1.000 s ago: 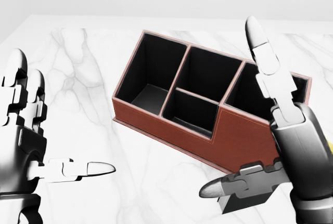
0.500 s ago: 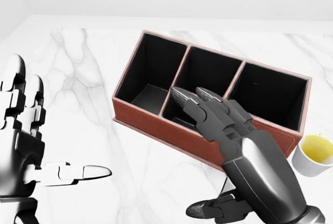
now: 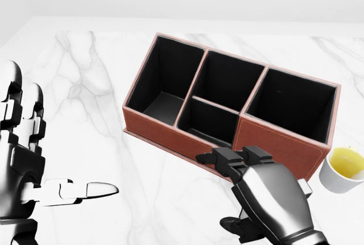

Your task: Pick up the book and place it in the right compartment of the caddy.

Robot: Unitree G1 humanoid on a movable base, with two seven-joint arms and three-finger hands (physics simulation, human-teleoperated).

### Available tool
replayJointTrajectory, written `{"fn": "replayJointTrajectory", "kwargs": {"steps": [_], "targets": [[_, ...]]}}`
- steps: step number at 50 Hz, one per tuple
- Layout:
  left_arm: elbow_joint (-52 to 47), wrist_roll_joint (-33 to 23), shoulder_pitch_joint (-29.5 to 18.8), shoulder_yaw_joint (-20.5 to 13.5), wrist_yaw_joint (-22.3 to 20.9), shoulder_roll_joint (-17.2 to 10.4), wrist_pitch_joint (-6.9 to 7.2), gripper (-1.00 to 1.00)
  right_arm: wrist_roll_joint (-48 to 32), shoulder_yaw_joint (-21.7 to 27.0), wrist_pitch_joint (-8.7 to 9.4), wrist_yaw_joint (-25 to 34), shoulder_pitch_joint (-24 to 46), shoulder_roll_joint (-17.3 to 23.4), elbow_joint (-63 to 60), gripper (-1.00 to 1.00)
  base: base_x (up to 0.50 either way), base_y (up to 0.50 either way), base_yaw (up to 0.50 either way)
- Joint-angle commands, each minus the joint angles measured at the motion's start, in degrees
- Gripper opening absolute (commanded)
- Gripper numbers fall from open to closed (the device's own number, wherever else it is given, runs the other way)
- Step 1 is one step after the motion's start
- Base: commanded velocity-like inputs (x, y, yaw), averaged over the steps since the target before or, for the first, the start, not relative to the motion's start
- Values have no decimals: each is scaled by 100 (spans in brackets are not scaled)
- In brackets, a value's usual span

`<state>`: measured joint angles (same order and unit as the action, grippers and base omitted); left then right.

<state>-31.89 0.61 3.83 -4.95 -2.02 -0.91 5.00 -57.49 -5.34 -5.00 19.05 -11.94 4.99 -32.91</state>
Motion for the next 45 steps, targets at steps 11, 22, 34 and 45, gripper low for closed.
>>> {"fn": "replayJointTrajectory", "kwargs": {"steps": [11, 22, 34, 45], "targets": [[98, 18, -14, -2, 37, 0, 0, 100, -714, 135, 0, -348, 314, 108, 818, 16, 0, 0, 0], [212, 12, -77, 24, 58, -5, 0, 100, -838, 280, 0, -345, 493, 180, 1054, 15, 0, 0, 0], [317, 18, -127, 50, 84, -9, 0, 100, -1024, 430, 0, -324, 640, 268, 1346, 15, 0, 0, 0], [365, 1, -142, 67, 92, -9, 0, 100, -1445, 462, 0, -312, 565, 387, 1448, 16, 0, 0, 0]]}}
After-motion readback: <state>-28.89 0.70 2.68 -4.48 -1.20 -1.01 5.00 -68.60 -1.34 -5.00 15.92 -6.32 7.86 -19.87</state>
